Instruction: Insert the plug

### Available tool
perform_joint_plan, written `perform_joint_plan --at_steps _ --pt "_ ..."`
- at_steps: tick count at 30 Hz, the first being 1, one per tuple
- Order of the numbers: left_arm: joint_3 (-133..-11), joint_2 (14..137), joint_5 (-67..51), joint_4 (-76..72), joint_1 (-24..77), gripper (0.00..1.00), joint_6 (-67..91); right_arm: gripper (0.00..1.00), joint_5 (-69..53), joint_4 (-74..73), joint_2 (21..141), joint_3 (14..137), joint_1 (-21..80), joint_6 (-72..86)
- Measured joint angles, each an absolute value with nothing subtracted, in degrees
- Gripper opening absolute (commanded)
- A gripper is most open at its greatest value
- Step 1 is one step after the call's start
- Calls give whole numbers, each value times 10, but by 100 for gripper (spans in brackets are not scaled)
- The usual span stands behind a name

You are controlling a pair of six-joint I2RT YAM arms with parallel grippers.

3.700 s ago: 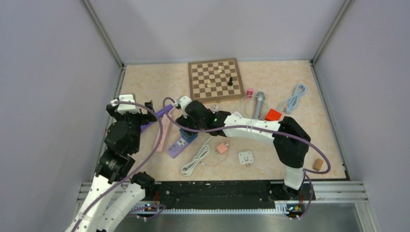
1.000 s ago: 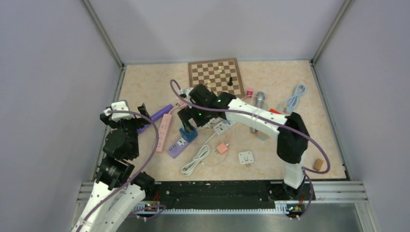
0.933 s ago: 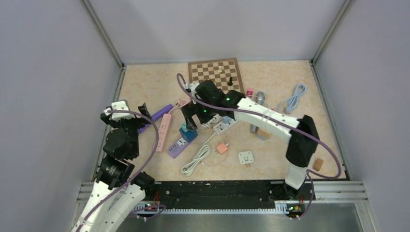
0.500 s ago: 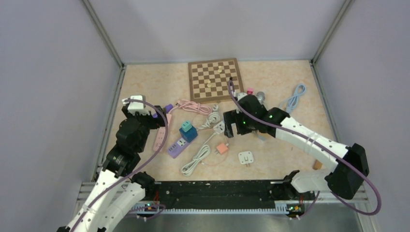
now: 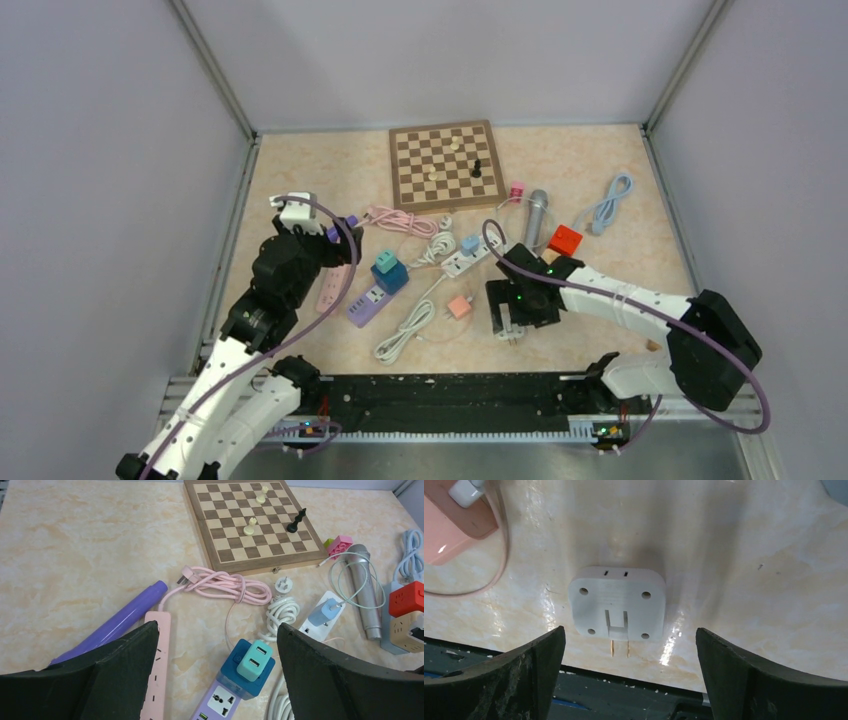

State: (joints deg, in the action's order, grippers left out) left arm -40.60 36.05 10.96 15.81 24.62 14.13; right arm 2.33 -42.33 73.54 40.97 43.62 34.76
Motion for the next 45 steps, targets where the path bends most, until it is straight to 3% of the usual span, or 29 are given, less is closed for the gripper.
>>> perform_joint_plan --at_steps 4,9,13,15,26,37,45 --pt "-406 361 108 156 246 92 148 95 14 -383 760 409 436 345" --pt "-406 361 109 155 246 91 151 71 19 -365 804 421 436 331" --pt "-406 361 116 155 246 91 151 41 37 -385 831 440 439 323" --pt "-406 360 121 155 246 91 151 35 37 -386 829 440 439 324" --pt "-449 404 90 176 246 92 204 34 10 -360 773 533 441 238" --pt "-625 591 -208 245 246 89 281 37 -101 -263 755 666 475 97" --pt "-657 644 -358 280 244 75 320 38 -128 -246 755 711 508 -5"
